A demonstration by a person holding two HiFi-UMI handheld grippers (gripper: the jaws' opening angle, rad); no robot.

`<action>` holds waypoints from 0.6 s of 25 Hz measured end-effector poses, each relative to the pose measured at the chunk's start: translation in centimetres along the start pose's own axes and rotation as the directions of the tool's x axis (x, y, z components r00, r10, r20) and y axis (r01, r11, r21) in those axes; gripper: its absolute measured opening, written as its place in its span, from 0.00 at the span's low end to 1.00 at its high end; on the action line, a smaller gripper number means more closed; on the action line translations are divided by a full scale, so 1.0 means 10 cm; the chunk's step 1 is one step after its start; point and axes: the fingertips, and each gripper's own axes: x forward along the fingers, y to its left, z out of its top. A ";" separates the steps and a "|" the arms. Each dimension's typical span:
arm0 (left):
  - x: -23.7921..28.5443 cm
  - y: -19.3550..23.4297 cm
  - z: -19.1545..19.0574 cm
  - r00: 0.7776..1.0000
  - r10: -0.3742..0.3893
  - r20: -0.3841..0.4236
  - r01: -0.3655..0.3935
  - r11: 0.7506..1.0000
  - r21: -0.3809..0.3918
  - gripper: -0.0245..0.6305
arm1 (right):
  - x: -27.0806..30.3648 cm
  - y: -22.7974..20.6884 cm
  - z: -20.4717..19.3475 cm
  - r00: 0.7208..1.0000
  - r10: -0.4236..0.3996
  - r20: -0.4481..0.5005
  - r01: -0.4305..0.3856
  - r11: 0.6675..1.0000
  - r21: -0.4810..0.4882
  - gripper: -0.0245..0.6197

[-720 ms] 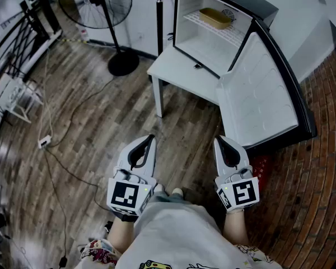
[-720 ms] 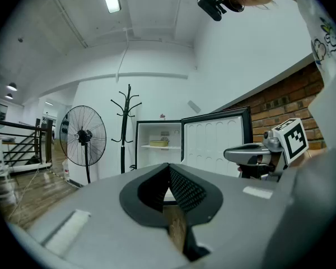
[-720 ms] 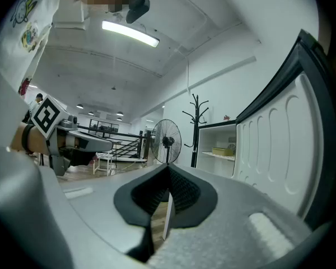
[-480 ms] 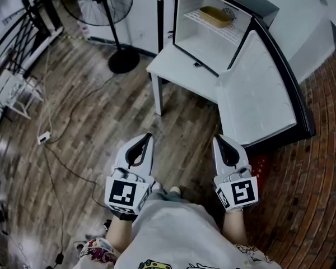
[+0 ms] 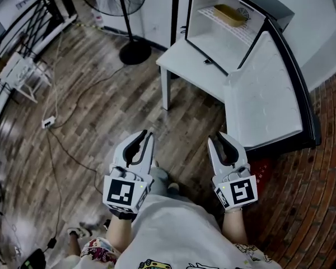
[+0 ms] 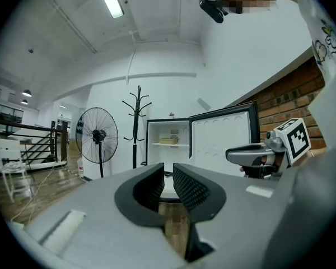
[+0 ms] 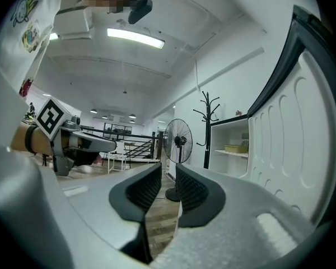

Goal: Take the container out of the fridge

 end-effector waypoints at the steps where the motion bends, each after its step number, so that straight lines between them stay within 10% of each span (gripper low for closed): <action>1: 0.02 0.02 -0.01 1.000 0.006 0.000 -0.006 1.000 -0.001 0.11 | 0.03 -0.01 0.00 1.000 0.006 0.001 -0.006 1.000 0.002 0.15; 15: 0.74 0.79 0.12 1.000 -0.006 0.005 0.006 1.000 0.011 0.20 | 0.99 -0.32 0.10 1.000 -0.002 0.019 0.002 1.000 0.018 0.22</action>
